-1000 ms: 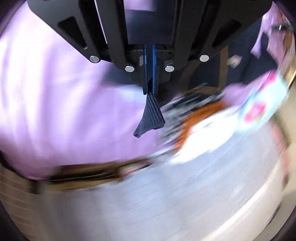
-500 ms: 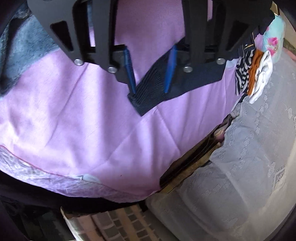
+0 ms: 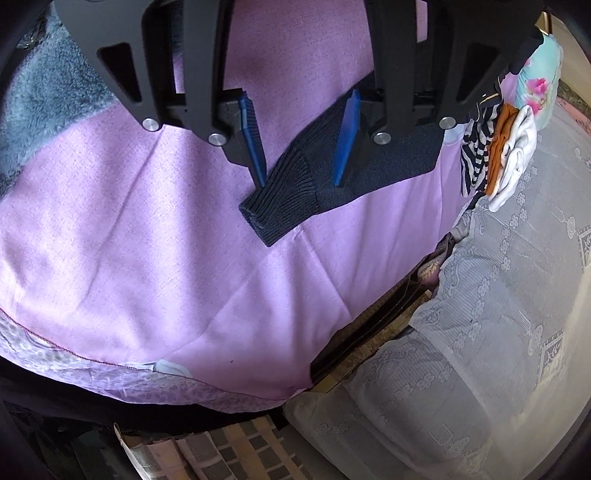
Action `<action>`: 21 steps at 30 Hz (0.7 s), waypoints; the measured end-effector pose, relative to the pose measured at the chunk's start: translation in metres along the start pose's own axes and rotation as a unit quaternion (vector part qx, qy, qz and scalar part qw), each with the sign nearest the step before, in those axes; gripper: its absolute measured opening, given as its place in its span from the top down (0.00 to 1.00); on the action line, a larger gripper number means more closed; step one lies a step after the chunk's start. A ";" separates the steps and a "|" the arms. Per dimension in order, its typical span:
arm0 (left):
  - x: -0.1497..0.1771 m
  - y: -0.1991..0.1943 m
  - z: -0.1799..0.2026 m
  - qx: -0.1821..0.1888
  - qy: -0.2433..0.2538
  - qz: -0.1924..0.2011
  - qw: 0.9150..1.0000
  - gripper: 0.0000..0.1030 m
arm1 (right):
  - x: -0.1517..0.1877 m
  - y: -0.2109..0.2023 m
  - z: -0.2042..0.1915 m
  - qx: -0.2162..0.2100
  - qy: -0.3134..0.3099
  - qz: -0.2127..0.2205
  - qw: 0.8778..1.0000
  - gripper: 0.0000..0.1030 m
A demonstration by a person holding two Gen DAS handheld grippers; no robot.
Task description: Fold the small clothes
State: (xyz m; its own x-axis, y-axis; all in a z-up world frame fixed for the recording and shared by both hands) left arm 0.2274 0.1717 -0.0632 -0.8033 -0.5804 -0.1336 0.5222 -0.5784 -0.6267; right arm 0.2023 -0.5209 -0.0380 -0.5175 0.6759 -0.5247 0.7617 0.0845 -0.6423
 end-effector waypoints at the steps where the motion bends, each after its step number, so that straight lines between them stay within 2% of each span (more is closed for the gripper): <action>1: -0.001 0.002 -0.001 -0.001 0.003 -0.002 1.000 0.73 | 0.000 0.000 0.000 0.000 0.000 0.000 1.000 0.63; 2: -0.003 0.005 -0.004 -0.003 0.005 -0.008 1.000 0.89 | 0.000 0.000 0.000 0.000 -0.001 0.000 1.000 0.63; 4: -0.010 0.003 -0.012 -0.010 -0.002 -0.014 1.000 0.90 | 0.000 0.000 0.000 0.000 -0.001 0.001 1.000 0.63; 5: -0.018 -0.005 -0.015 -0.025 -0.001 -0.007 1.000 0.91 | 0.001 0.000 -0.001 0.000 -0.002 0.002 1.000 0.63; 7: -0.039 -0.032 -0.019 -0.072 0.007 0.028 0.997 0.93 | 0.001 0.001 -0.001 0.000 -0.002 0.002 1.000 0.63; 8: -0.053 -0.053 -0.020 -0.107 0.014 0.058 0.992 0.96 | 0.001 0.000 -0.001 0.001 -0.001 0.002 1.000 0.63; 9: -0.074 -0.084 -0.018 -0.167 0.037 0.100 0.980 0.96 | 0.002 0.001 -0.001 0.002 -0.002 0.001 1.000 0.63; 10: -0.089 -0.106 -0.017 -0.221 0.052 0.136 0.964 0.96 | 0.002 0.002 -0.002 0.004 -0.004 -0.001 1.000 0.63; 11: -0.105 -0.128 -0.017 -0.277 0.058 0.171 0.944 0.96 | 0.002 0.003 -0.002 0.006 -0.007 -0.003 1.000 0.63; 12: -0.124 -0.153 -0.018 -0.341 0.059 0.205 0.916 0.96 | 0.002 0.004 -0.004 0.008 -0.010 -0.004 1.000 0.63; 13: -0.132 -0.165 -0.019 -0.360 0.057 0.213 0.907 0.96 | 0.003 0.004 -0.005 0.011 -0.014 -0.003 1.000 0.63; 14: -0.137 -0.175 -0.022 -0.358 0.051 0.210 0.908 0.96 | 0.003 0.003 -0.006 0.012 -0.019 0.000 1.000 0.63; 15: -0.135 -0.179 -0.023 -0.317 0.048 0.187 0.929 0.94 | 0.003 0.003 -0.007 0.011 -0.022 0.001 1.000 0.63; 16: -0.128 -0.175 -0.022 -0.279 0.051 0.165 0.944 0.90 | 0.003 0.003 -0.007 0.011 -0.023 0.002 1.000 0.62; 17: -0.114 -0.163 -0.020 -0.231 0.062 0.130 0.962 0.72 | 0.003 0.003 -0.007 0.012 -0.022 0.001 1.000 0.60; 18: -0.096 -0.147 -0.018 -0.202 0.072 0.095 0.972 0.49 | 0.003 0.004 -0.006 0.012 -0.021 0.000 1.000 0.58; 19: -0.081 -0.136 -0.018 -0.184 0.078 0.075 0.977 0.41 | 0.003 0.004 -0.005 0.011 -0.020 0.000 1.000 0.58; 21: -0.051 -0.106 -0.018 -0.153 0.089 0.032 0.984 0.39 | 0.003 0.003 -0.005 0.010 -0.019 0.001 1.000 0.55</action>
State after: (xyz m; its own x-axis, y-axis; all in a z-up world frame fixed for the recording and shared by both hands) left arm 0.2076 0.2730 -0.0035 -0.8232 -0.4844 -0.2961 0.4845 -0.3276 -0.8111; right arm 0.2051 -0.5148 -0.0387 -0.5306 0.6471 -0.5475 0.7553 0.0679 -0.6518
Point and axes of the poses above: each gripper's, at about its wrist camera, not at the fingertips, and y roughly the way its jaws point, z to its right, x to its underside, the point moved 4 cm from there along y, roughly the way its jaws point, and after that the axes turned 9 degrees about -z, right-handed, at the moved point
